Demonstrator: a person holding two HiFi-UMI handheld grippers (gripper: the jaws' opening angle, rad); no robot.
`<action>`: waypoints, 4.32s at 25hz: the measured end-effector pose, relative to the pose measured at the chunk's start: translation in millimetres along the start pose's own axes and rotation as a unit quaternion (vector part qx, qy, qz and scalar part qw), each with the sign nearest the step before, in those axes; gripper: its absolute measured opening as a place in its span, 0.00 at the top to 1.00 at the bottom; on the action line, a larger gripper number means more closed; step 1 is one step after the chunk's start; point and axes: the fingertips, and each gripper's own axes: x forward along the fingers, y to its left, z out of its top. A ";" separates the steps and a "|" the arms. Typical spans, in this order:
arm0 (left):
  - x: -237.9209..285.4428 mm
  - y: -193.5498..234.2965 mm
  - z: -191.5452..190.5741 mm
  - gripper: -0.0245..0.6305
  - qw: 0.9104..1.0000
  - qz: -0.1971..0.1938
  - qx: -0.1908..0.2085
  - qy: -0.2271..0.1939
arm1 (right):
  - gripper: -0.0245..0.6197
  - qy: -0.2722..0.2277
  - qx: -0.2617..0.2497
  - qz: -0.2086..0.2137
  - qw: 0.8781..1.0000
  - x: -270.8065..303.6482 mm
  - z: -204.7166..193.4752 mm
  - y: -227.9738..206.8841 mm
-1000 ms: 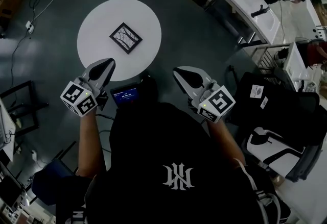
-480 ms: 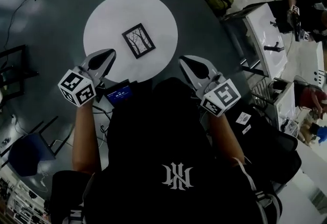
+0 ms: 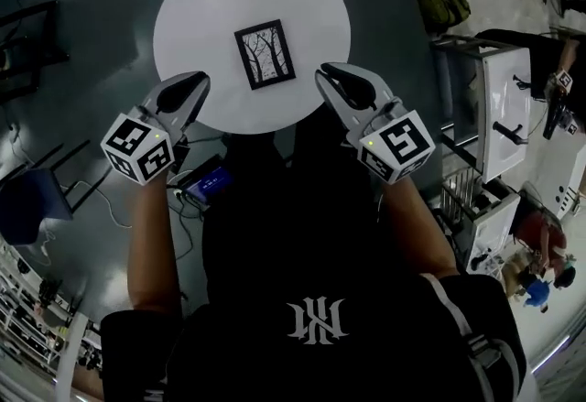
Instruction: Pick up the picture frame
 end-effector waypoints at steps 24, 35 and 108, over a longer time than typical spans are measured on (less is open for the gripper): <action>126.6 84.7 -108.9 0.75 0.987 0.081 -0.123 0.062 | 0.74 0.179 0.043 0.020 0.983 141.4 -155.7 -72.3; 147.3 83.0 -133.4 0.74 0.981 0.108 -0.103 0.127 | 0.74 0.209 0.028 0.000 0.978 159.9 -182.6 -78.9; 48.8 49.4 14.3 0.84 0.980 0.193 -0.051 0.000 | 0.86 0.055 -0.061 -0.061 0.995 134.9 0.0 -17.6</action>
